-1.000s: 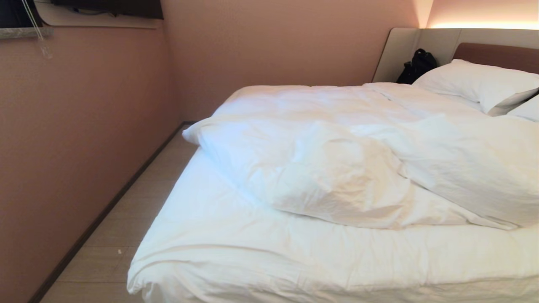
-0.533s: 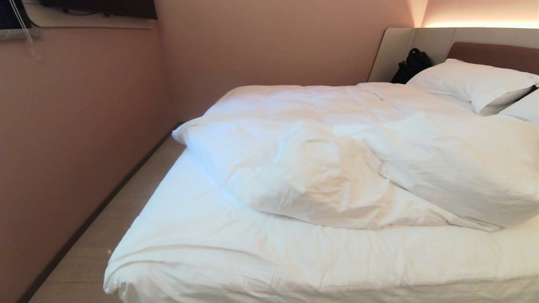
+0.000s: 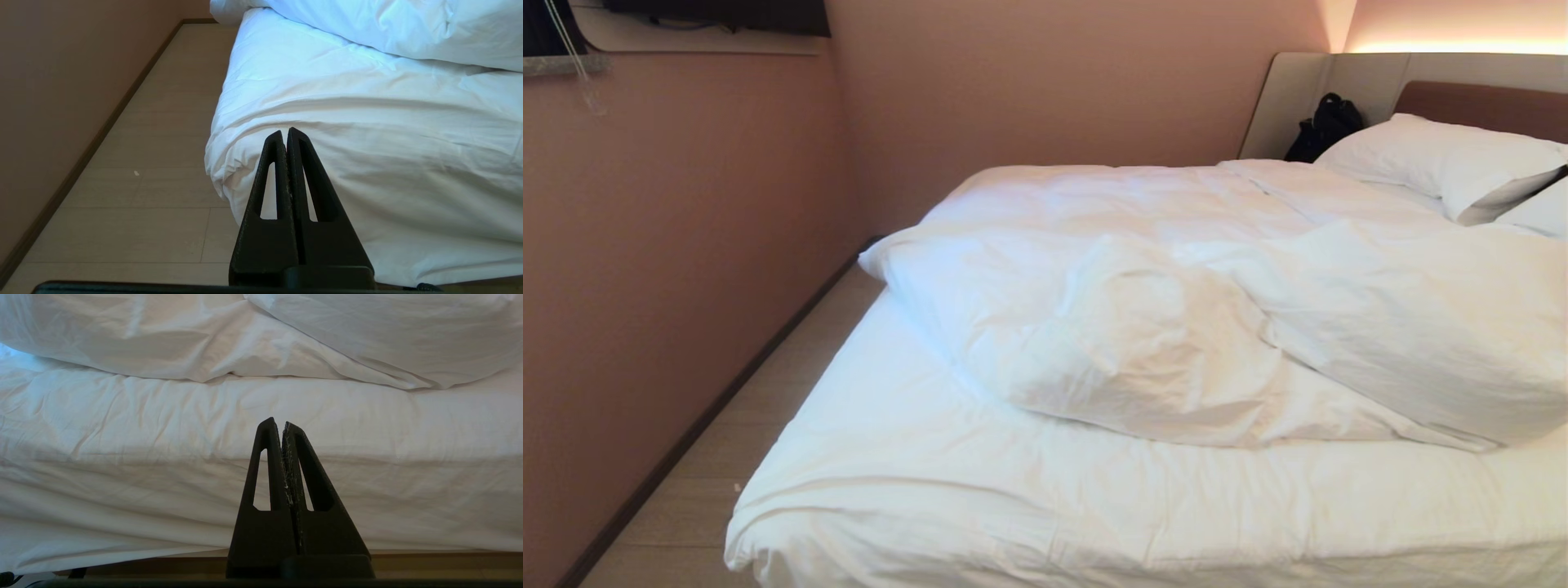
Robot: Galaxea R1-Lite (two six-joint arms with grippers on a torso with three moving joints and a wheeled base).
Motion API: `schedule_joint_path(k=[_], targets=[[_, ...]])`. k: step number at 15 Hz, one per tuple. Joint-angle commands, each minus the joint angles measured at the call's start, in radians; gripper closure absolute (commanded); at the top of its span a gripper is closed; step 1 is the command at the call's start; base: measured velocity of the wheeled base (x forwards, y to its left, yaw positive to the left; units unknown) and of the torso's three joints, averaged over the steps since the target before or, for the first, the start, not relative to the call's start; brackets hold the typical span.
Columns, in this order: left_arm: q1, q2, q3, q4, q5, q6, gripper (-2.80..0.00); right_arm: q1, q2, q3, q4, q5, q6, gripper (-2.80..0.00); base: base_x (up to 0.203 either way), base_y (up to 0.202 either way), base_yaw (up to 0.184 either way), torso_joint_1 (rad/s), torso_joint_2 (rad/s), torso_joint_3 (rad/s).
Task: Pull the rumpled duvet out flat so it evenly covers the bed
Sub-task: Hold the folded corner of the quilt
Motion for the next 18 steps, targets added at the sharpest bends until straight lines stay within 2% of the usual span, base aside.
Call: schedule_joint_path(k=[1,18], targets=[[0.0,0.0,0.0,0.004,0.0,0.006,0.0,0.0,0.001,0.0,-0.001,0.001,-0.001,0.0,0.0,0.0,0.0,0.0,0.0,0.0],[0.0,0.0,0.0,0.001,0.0,0.002,0.0,0.0,0.001,0.0,0.001,0.001,-0.001,0.0,0.0,0.0,0.0,0.0,0.0,0.0]])
